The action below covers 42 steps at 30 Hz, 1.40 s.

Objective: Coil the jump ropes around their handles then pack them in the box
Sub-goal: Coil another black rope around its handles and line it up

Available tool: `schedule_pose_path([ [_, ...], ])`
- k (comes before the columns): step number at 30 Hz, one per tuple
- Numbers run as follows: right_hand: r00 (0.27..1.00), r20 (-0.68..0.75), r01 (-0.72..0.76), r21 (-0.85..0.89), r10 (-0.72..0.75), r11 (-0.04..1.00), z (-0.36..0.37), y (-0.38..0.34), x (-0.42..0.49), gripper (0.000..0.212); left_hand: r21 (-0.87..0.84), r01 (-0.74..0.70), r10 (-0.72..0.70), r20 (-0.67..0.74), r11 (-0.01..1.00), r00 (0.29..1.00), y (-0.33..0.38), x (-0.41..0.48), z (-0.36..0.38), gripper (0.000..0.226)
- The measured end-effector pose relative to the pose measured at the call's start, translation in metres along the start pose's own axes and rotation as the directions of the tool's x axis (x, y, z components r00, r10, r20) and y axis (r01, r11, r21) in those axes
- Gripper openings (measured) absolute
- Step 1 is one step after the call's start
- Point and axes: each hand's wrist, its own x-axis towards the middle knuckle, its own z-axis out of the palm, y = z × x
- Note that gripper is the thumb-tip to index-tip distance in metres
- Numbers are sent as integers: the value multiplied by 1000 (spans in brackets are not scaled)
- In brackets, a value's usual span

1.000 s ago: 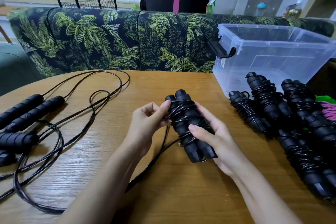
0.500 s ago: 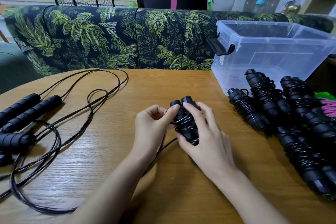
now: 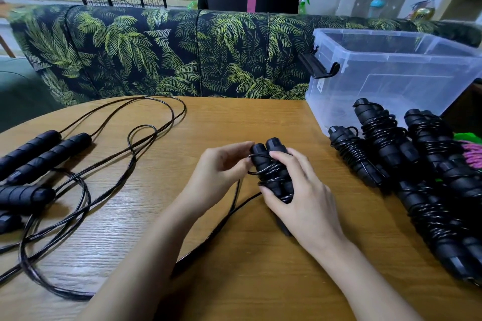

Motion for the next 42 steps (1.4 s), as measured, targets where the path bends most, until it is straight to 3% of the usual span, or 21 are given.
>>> schedule_pose_path([
  [4, 999, 16, 42, -11, -42, 999, 0, -1, -2, 68, -117, 56, -72, -138, 992, 988, -5, 2, -4, 20],
  [9, 993, 36, 114, 25, -115, 993, -1, -4, -3, 71, -317, 205, -259, -141, 926, 955, 1, 6, -14, 19],
  [17, 975, 4, 220, 44, -221, 974, -3, -7, -5, 67, -415, 372, -382, 62, 830, 922, 7, 5, -25, 26],
  [22, 980, -28, 201, 105, -199, 974, -1, -5, -4, 69, -518, 419, -387, 176, 746, 905, 4, 4, -20, 26],
  [26, 981, -5, 192, 95, -192, 977, -1, -4, -4, 74, -526, 424, -404, 159, 737, 901, 2, 4, -18, 33],
  [31, 983, -31, 184, 99, -182, 978, 3, -6, -4, 66, -516, 465, -419, 211, 720, 883, -6, 3, -18, 45],
  [34, 980, -75, 195, 116, -187, 974, 4, -6, -5, 60, -520, 474, -361, 308, 711, 880, -6, 1, -17, 30],
  [38, 977, -125, 188, 137, -172, 973, 7, -4, -7, 55, -460, 454, -341, 309, 764, 888, -5, 0, -16, 27],
  [42, 986, -133, 123, 144, -104, 982, 8, 0, -4, 54, -320, 352, -304, 191, 880, 933, -7, 1, -12, 35],
])
